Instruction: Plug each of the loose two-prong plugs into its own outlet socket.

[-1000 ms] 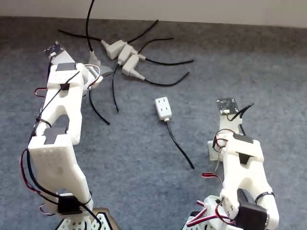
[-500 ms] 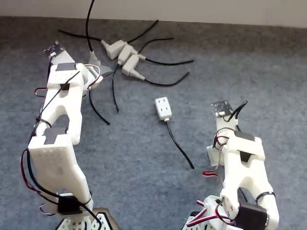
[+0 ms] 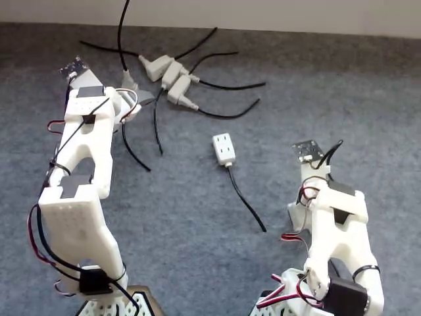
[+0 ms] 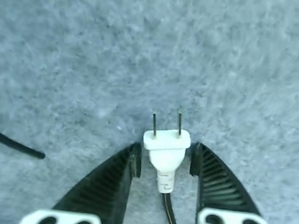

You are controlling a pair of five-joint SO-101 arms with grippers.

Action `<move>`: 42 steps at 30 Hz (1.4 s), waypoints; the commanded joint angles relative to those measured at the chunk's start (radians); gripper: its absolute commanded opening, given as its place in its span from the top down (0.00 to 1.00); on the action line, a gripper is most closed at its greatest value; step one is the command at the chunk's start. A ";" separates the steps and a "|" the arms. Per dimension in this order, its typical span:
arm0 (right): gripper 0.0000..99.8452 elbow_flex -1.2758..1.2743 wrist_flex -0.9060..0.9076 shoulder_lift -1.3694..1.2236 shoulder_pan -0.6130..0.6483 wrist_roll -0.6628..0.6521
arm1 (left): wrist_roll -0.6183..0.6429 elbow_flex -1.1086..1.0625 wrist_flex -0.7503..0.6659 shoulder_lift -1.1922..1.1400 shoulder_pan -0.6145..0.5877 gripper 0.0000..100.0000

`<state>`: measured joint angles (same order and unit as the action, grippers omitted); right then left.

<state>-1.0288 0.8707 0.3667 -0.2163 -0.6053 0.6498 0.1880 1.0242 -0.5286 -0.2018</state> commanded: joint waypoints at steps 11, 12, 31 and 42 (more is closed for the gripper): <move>0.91 0.044 0.002 0.013 -0.010 -0.035 | 0.002 0.008 -0.011 0.012 0.015 0.54; 0.91 0.044 -0.002 0.013 -0.010 -0.035 | 0.002 0.008 -0.011 0.012 0.015 0.54; 0.99 0.464 -0.082 0.024 0.076 -0.031 | 0.000 0.013 -0.011 0.012 0.016 0.54; 0.99 0.997 0.407 0.024 0.421 -0.025 | -0.031 0.013 -0.005 0.022 0.035 0.54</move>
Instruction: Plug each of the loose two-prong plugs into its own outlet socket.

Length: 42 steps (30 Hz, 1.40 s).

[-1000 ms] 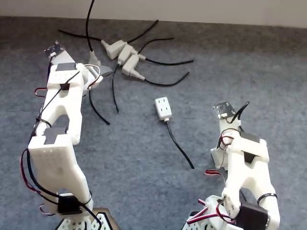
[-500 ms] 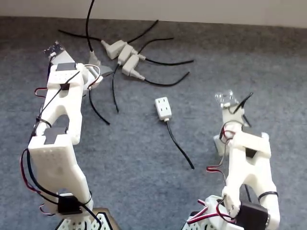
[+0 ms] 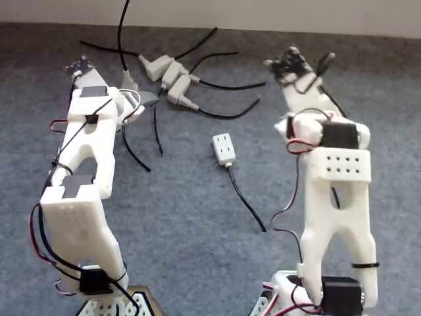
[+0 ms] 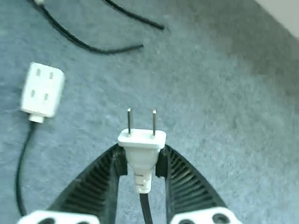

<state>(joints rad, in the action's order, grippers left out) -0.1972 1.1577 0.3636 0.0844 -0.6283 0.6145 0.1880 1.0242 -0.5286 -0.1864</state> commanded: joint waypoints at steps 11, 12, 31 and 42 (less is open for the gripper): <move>0.99 0.481 0.420 0.027 0.415 0.127 | 0.002 -0.122 0.110 0.288 0.028 0.54; 0.99 0.499 0.444 0.027 0.429 0.127 | 0.002 -0.162 0.092 0.321 0.030 0.54; 0.99 -0.263 0.165 0.576 0.463 0.127 | 0.009 -0.977 -0.571 1.017 0.237 0.54; 0.99 -0.430 -0.038 0.418 0.423 0.253 | -0.061 -1.376 -1.065 1.323 0.395 0.54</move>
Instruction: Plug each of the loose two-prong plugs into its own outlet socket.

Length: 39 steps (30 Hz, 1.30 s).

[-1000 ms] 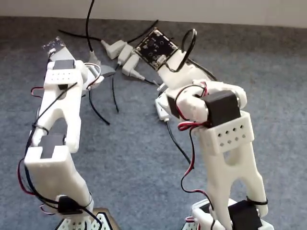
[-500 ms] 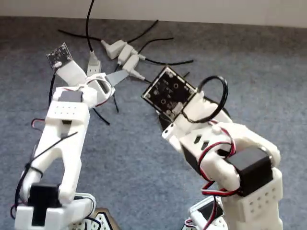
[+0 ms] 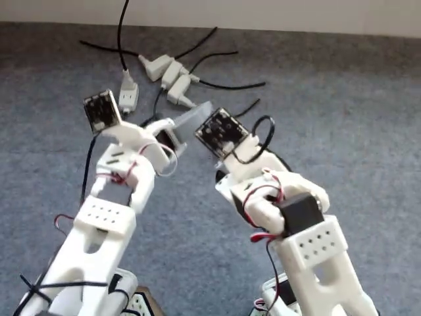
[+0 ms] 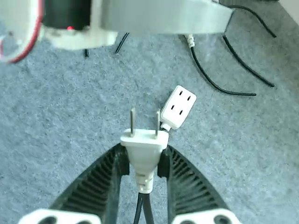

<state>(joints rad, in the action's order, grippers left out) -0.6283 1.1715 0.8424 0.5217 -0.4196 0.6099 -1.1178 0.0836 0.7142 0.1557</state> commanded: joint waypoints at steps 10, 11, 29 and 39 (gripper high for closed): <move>0.99 0.113 -0.041 -0.168 -0.008 0.066 | -0.347 -0.285 -0.397 0.147 0.183 0.54; 0.99 0.143 -0.007 -0.168 -0.008 0.066 | -0.347 -0.285 -0.396 0.147 0.183 0.54; 0.99 0.539 0.334 -0.179 -0.008 0.064 | -0.348 -0.306 -0.396 0.145 0.183 0.54; 0.99 0.605 0.383 -0.179 -0.008 0.060 | -0.348 -0.308 -0.396 0.145 0.183 0.54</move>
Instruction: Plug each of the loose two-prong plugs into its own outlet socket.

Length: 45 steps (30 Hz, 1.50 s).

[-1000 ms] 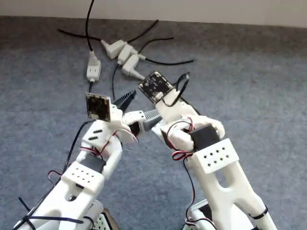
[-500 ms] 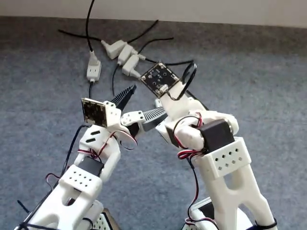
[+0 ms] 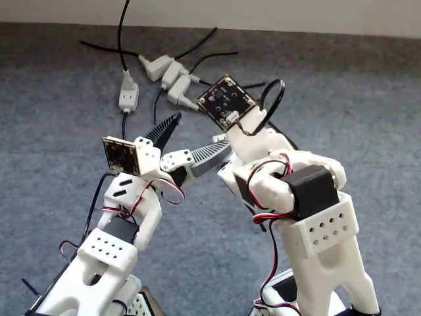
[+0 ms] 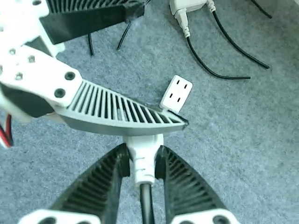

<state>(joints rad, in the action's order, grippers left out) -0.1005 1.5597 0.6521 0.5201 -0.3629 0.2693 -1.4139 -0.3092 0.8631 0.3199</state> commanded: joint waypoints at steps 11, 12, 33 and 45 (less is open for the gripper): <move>0.99 0.054 -0.004 0.010 -0.013 0.009 | -0.008 -0.012 -0.002 -0.004 0.007 0.54; 0.99 0.039 -0.004 0.010 -0.013 0.009 | -0.008 -0.012 -0.002 -0.004 -0.008 0.54; 0.99 0.372 -0.035 -0.625 -0.114 0.172 | 0.087 0.464 0.115 -0.656 -0.499 0.70; 0.99 0.679 -0.033 -1.056 -0.119 0.221 | 0.173 0.585 0.117 -0.799 -0.529 0.70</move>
<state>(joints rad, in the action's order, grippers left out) 0.4841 1.5382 -0.3897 0.4158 -0.1619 0.4350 -0.8646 -0.1941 0.0606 -0.1956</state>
